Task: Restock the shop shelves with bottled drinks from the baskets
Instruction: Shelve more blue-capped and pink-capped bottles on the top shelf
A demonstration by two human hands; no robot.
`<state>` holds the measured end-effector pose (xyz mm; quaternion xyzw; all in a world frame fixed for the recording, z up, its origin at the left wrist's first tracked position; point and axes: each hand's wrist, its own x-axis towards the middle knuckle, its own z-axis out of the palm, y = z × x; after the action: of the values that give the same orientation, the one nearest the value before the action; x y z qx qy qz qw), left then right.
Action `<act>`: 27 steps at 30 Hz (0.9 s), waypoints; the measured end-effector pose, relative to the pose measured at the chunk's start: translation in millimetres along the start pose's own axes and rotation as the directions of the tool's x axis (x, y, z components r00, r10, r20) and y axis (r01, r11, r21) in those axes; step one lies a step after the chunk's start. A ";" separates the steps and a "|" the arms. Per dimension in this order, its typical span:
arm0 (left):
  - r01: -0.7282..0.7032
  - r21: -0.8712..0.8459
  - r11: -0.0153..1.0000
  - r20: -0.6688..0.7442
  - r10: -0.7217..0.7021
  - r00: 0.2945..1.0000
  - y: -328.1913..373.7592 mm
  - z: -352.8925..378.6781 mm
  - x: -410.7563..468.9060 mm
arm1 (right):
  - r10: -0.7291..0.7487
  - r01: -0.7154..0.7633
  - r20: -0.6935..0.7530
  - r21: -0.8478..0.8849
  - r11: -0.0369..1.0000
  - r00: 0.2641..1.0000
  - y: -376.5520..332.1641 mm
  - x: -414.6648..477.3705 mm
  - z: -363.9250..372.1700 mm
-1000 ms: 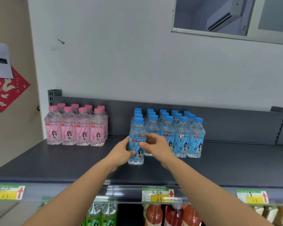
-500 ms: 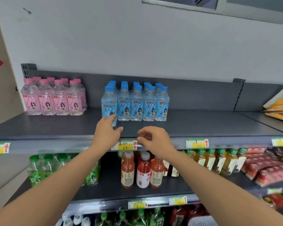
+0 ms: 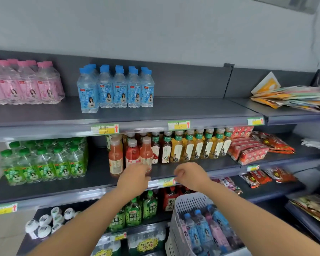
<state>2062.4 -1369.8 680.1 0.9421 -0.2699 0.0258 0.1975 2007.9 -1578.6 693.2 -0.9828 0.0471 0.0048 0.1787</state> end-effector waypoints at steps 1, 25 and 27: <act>-0.008 -0.003 1.000 0.026 0.008 1.000 3.2 10.6 -1.0 | 0.040 -0.040 0.009 -0.002 0.999 0.999 9.0 -6.3 2.9; -0.029 0.102 0.994 0.507 -0.028 0.861 125.9 306.1 33.3 | 0.540 -0.542 0.277 -0.077 0.837 0.795 279.7 -57.2 122.4; 0.015 0.125 0.992 0.536 -0.081 0.840 127.8 331.0 39.0 | 0.561 -0.563 0.282 -0.082 0.822 0.778 299.2 -48.0 138.6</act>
<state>2010.2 -1616.2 427.3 0.9276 -0.2888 -0.2297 0.0591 1932.9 -1804.3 459.8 -0.9113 0.3109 0.2035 0.1774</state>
